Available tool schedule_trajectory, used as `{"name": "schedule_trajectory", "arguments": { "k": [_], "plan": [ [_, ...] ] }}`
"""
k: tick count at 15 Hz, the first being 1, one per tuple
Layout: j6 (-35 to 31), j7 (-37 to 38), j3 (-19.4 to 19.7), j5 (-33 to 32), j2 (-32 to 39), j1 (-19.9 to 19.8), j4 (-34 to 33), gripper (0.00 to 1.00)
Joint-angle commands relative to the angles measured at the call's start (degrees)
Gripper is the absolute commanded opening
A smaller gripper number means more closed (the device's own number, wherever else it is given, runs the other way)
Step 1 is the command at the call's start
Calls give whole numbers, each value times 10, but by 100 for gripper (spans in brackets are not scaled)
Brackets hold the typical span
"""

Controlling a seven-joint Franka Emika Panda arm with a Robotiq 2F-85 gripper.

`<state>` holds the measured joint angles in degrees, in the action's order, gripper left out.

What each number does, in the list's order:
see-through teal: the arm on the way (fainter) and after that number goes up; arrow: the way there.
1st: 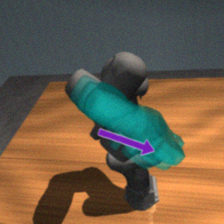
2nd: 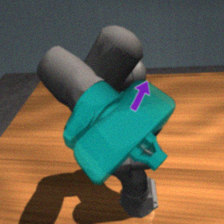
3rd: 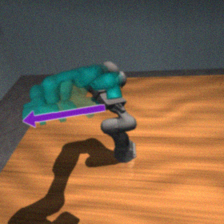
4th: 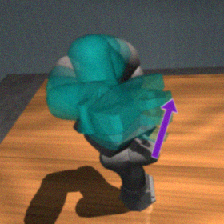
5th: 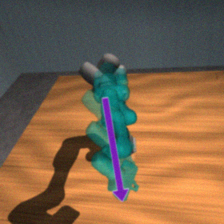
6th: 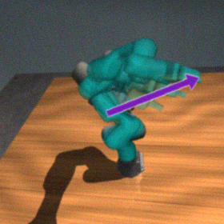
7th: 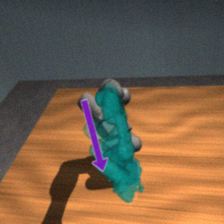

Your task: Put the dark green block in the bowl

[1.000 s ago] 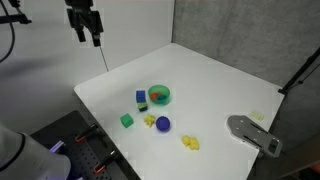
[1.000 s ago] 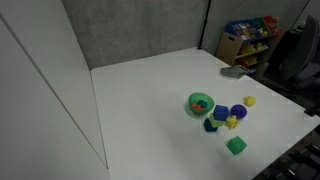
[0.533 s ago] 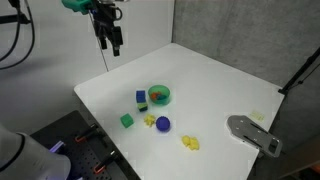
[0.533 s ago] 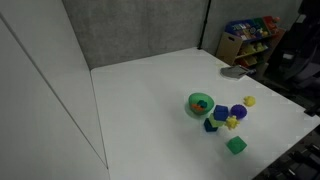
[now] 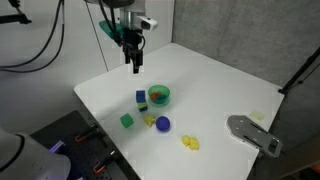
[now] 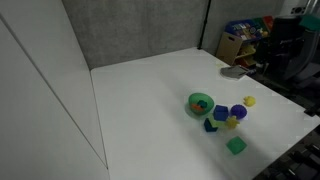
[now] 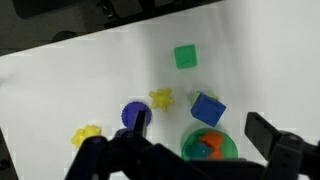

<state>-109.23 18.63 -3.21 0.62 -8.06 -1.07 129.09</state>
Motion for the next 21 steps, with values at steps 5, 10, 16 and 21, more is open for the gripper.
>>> {"name": "schedule_trajectory", "arguments": {
  "k": [5,10,16,21],
  "plan": [
    [-17,10,19,2,51,2,-11,100],
    [-17,12,20,2,57,3,-18,100],
    [-73,-5,8,-19,59,22,21,100],
    [-136,3,-2,-29,67,38,75,100]
  ]
}}
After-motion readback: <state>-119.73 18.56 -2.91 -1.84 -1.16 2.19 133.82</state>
